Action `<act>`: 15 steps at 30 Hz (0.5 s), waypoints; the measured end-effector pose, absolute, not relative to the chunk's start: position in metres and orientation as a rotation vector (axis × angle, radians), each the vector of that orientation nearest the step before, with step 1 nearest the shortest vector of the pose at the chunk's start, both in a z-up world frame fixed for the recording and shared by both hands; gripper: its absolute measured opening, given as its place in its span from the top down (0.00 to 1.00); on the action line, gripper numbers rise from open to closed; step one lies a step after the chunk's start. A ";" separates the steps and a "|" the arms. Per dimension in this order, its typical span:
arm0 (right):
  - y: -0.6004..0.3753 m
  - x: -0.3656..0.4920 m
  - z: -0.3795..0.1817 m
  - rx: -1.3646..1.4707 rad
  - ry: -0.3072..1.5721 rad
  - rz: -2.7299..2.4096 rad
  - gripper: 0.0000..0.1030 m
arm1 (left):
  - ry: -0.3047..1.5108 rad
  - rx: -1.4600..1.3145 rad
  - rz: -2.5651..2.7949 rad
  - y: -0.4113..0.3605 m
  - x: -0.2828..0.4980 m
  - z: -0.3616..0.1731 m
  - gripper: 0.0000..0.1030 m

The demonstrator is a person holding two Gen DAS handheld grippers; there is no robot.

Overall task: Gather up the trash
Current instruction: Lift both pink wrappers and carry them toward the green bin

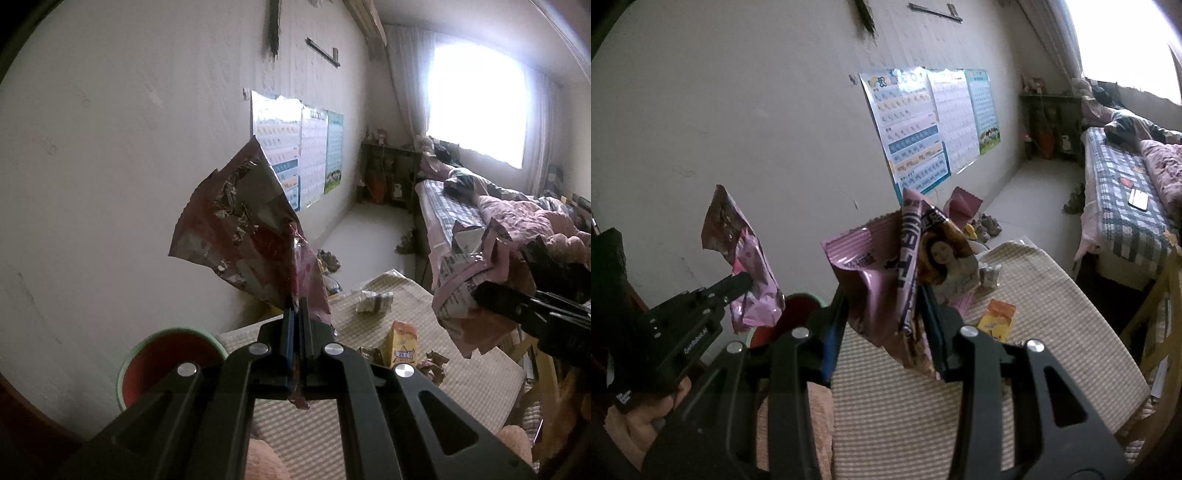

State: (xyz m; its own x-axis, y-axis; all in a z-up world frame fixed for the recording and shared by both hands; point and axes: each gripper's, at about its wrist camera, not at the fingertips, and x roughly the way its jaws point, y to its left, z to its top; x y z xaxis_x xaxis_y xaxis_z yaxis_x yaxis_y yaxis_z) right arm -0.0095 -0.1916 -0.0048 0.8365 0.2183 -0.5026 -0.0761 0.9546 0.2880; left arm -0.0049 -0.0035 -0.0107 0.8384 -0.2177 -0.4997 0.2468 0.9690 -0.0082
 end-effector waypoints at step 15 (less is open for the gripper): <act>-0.184 0.000 -0.005 0.261 0.563 0.195 0.61 | 0.508 0.033 -0.210 0.015 -0.010 -0.007 1.00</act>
State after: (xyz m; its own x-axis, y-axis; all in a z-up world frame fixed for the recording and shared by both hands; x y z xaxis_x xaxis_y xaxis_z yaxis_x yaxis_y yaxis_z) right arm -0.0001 -0.1845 -0.0055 0.8285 0.2527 -0.4998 -0.1109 0.9488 0.2959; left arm -0.0102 0.0154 -0.0069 0.8526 -0.1909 -0.4865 0.2074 0.9780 -0.0202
